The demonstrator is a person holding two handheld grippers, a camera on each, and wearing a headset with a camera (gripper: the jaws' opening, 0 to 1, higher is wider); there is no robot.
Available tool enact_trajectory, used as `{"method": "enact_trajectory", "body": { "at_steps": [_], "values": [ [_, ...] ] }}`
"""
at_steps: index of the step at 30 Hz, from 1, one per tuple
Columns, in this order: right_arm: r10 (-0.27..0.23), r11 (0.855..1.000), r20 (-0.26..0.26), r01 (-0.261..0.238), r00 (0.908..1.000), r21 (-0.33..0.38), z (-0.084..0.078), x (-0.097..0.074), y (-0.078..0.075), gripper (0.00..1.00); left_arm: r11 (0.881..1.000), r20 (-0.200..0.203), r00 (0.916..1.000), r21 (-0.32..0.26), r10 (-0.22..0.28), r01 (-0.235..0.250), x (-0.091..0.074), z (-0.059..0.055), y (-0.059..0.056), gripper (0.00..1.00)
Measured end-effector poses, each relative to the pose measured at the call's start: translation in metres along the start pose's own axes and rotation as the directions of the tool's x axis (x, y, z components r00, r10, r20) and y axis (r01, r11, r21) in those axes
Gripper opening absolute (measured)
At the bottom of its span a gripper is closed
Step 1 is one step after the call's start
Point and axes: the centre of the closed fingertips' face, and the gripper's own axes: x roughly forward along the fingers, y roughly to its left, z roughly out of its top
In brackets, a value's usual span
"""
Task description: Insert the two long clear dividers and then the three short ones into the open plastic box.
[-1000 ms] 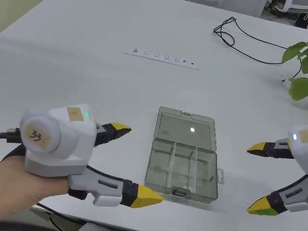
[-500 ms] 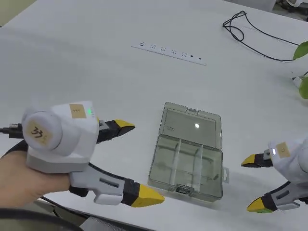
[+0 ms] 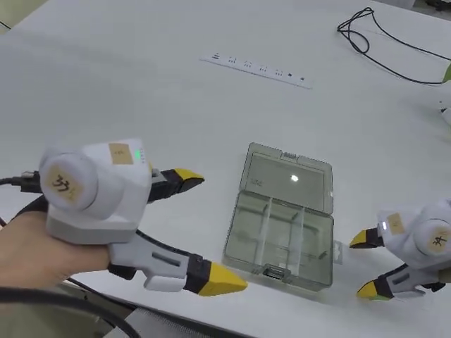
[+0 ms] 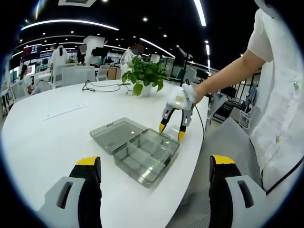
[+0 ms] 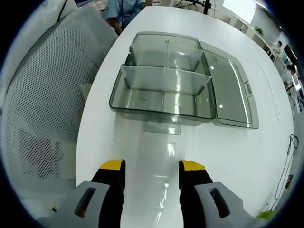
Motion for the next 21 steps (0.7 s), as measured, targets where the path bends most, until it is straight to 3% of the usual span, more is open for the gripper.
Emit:
{"method": "enact_trajectory", "body": {
  "at_steps": [7, 21],
  "values": [
    [-0.038, 0.998, -0.033, 0.036, 0.9987, -0.045, -0.0026, 0.0018, -0.0060, 0.37, 1.000, 0.005, 1.0000, -0.009, 0.005, -0.005, -0.0013, -0.0005, -0.0002, 0.96],
    [-0.037, 0.999, -0.038, 0.036, 0.9986, -0.027, 0.0019, 0.0016, -0.0030, 0.33, 1.000, 0.016, 0.9998, -0.014, 0.009, -0.009, -0.0018, 0.0015, -0.0007, 0.96]
  ]
}}
